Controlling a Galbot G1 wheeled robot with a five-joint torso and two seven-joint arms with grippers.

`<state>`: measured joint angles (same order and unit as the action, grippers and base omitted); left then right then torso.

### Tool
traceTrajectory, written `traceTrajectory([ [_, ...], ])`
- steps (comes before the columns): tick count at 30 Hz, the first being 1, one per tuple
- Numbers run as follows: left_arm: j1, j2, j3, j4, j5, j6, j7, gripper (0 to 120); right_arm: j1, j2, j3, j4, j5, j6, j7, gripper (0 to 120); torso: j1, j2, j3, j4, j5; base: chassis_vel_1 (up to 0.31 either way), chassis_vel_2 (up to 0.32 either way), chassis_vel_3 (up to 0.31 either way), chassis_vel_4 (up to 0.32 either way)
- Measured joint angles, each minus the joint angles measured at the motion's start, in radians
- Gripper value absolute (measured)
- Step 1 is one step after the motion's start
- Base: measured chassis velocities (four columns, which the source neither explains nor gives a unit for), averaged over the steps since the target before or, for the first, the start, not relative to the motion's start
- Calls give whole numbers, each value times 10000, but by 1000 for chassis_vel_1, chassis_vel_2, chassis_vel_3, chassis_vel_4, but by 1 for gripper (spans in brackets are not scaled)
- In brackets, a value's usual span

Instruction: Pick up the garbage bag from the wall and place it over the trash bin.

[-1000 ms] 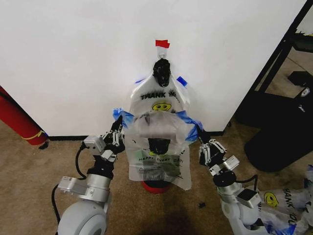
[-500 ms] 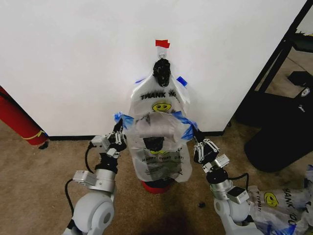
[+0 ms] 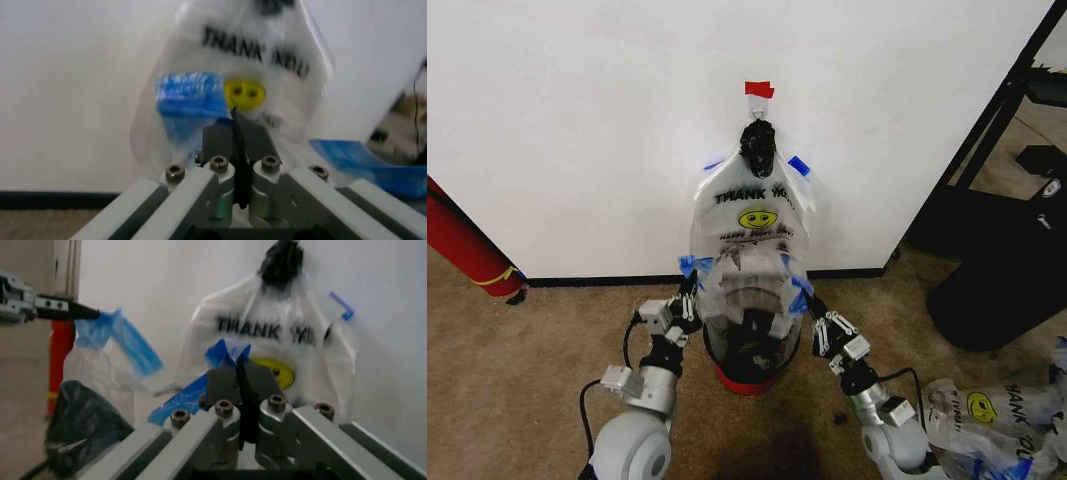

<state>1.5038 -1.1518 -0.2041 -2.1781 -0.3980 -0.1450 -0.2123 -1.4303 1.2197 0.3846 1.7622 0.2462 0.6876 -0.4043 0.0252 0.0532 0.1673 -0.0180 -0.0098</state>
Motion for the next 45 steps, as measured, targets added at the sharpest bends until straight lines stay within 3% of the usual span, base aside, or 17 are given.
traceTrajectory([
  [7,888,1020,316,-305,1519,58,-489,0,-1196,-1096,-182,515,546,-263,252,0,-1,0,-1,-2,-3,0,0,0,0],
  [11,1412,1386,266,-566,2403,211,-779,0,-1830,-1281,-228,561,801,-151,262,0,0,1,-1,-3,-2,0,0,0,0],
  [15,2120,1292,38,-673,3781,235,-1316,0,-2506,-1226,-283,497,1011,289,255,0,-1,1,-1,-2,-2,0,0,0,0],
  [20,2457,959,-72,-463,4672,302,-1772,0,-2660,-1088,-408,123,1030,593,211,0,-1,1,0,0,-2,0,0,0,0],
  [29,2642,956,-165,84,5308,1066,-2144,0,-2336,-881,-858,-934,1153,975,190,0,-1,1,1,-1,-2,0,0,0,0],
  [45,2071,1027,-32,1306,5655,1282,-2162,0,-1376,-541,-1098,-2489,2662,1167,201,0,0,1,1,-1,-2,0,0,0,0],
])
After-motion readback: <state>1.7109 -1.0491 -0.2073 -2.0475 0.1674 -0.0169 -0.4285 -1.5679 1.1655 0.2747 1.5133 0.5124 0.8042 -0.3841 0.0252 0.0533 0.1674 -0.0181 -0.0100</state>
